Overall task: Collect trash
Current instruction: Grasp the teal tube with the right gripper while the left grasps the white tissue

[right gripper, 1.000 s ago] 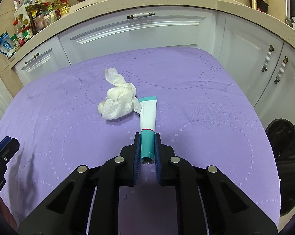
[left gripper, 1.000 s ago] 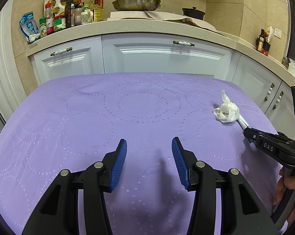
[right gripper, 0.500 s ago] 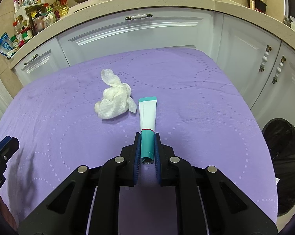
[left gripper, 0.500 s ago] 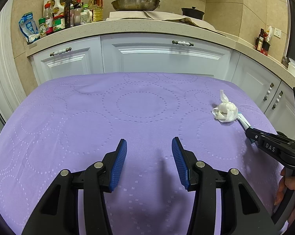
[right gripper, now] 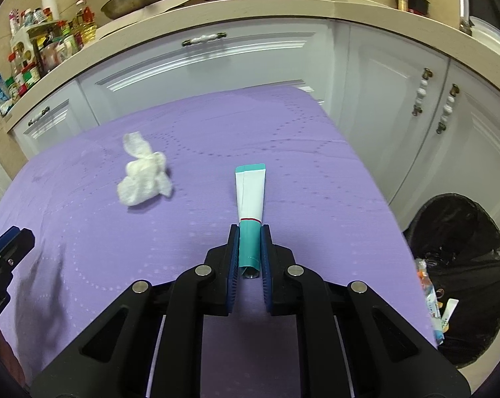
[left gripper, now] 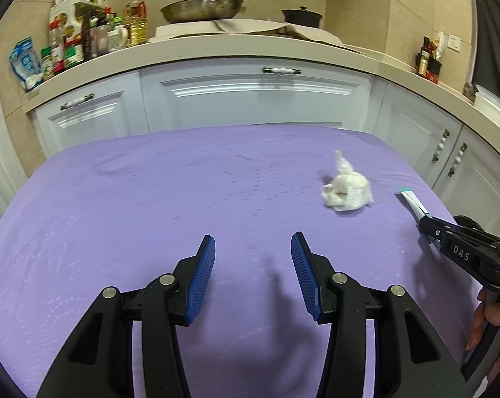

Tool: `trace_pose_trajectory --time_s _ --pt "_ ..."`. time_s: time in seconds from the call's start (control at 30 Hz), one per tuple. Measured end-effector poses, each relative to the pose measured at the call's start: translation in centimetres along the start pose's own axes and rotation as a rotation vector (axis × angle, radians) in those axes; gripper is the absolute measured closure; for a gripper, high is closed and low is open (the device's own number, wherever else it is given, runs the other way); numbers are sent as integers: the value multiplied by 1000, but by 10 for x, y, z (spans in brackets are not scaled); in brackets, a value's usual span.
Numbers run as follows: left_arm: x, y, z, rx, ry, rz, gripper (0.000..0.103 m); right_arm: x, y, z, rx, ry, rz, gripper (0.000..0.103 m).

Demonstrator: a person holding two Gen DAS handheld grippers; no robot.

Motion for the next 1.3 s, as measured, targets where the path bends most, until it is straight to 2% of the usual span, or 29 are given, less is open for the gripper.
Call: trace_pose_trajectory --time_s 0.43,0.5,0.93,1.07,1.17,1.3 --pt "31 71 -21 85 -12 55 55 -10 49 -1 54 21 16 91" --pt "38 80 -24 92 -24 62 50 -11 54 -2 56 25 17 91" --pt "86 101 -39 123 -84 41 50 -16 68 -9 58 43 9 91" --pt "91 102 -36 126 -115 60 67 -13 66 -8 57 37 4 91" --pt "89 102 -35 136 -110 64 75 -12 63 -6 53 32 0 91" --pt "88 102 -36 139 -107 65 79 -11 60 -6 51 30 -2 91"
Point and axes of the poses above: each gripper's, at about its wrist camera, not at the fingertips, and x roughly the way its jaws point, y to its right, z to its underside, the point moved 5 cm from there along x, roughly the way its jaws point, and after that the axes turned 2 degrees about -z, right-handed, at the moved point
